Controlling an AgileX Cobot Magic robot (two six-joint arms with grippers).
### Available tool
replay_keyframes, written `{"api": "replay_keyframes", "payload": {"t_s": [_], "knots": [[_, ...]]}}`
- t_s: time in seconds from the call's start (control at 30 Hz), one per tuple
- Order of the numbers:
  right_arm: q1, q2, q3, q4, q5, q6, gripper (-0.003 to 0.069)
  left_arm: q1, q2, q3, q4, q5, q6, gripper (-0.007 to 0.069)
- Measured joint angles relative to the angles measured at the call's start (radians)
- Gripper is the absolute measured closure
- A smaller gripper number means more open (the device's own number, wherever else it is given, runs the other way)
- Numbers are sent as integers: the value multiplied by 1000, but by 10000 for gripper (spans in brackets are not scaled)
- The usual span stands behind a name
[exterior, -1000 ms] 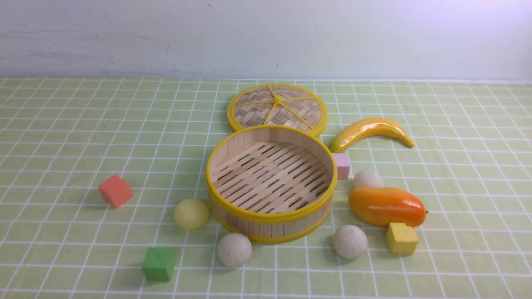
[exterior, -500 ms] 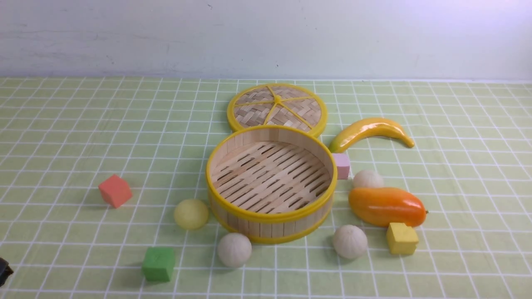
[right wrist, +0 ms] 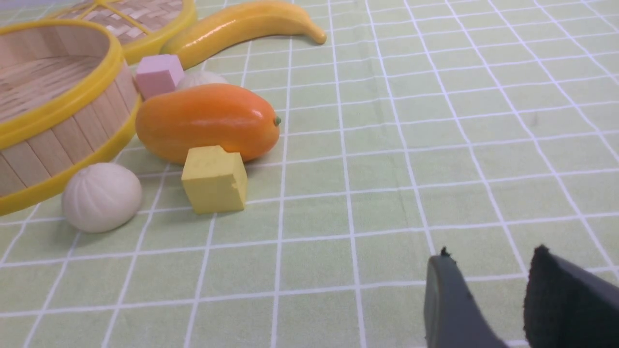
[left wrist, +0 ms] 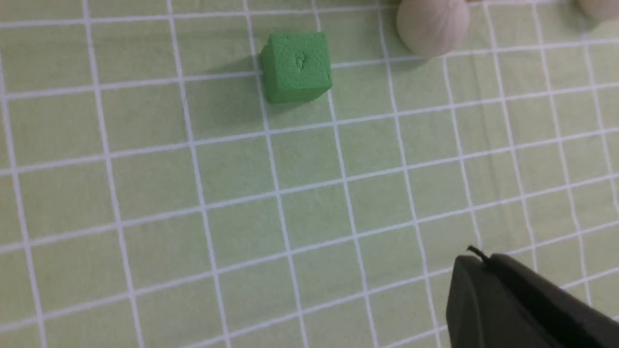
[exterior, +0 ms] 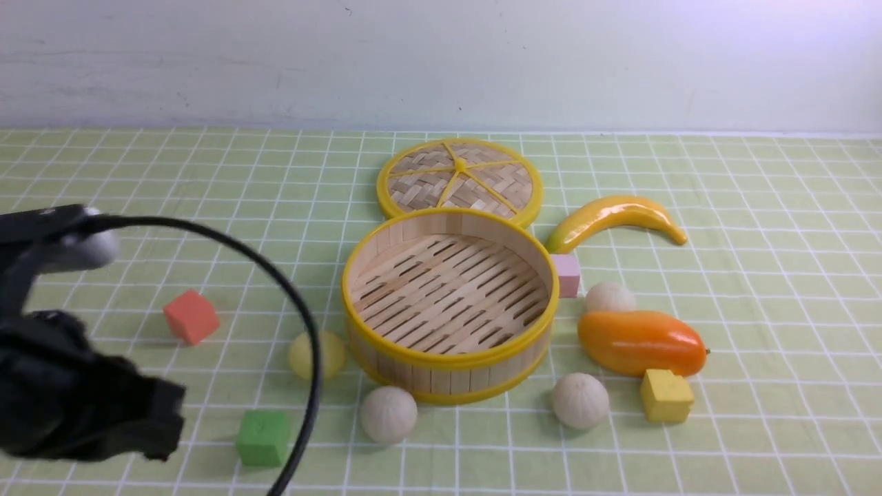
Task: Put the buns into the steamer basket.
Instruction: Use the left arm to grab a steamed stuffed bun
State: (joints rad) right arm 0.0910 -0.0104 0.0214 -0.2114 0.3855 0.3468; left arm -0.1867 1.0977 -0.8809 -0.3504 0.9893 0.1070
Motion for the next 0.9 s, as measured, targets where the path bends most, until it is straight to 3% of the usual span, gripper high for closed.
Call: {"api": "replay_keyframes", "payload": {"t_s": [0.13, 0.27, 0.43, 0.5, 0.67, 0.8, 0.9], "knots": [[0, 0, 0, 0, 0, 0, 418, 0, 228, -123, -66, -21, 108, 638], [0, 0, 0, 0, 0, 0, 418, -11, 354, -224, -58, -31, 124, 638], [0, 0, 0, 0, 0, 0, 418, -126, 494, -335, 42, -49, 107, 638], [0, 0, 0, 0, 0, 0, 418, -162, 552, -388, 106, -44, 49, 638], [0, 0, 0, 0, 0, 0, 418, -169, 635, -470, 225, -45, -10, 637], [0, 0, 0, 0, 0, 0, 418, -157, 689, -512, 250, -54, -12, 580], [0, 0, 0, 0, 0, 0, 418, -136, 734, -524, 247, -67, 27, 467]]}}
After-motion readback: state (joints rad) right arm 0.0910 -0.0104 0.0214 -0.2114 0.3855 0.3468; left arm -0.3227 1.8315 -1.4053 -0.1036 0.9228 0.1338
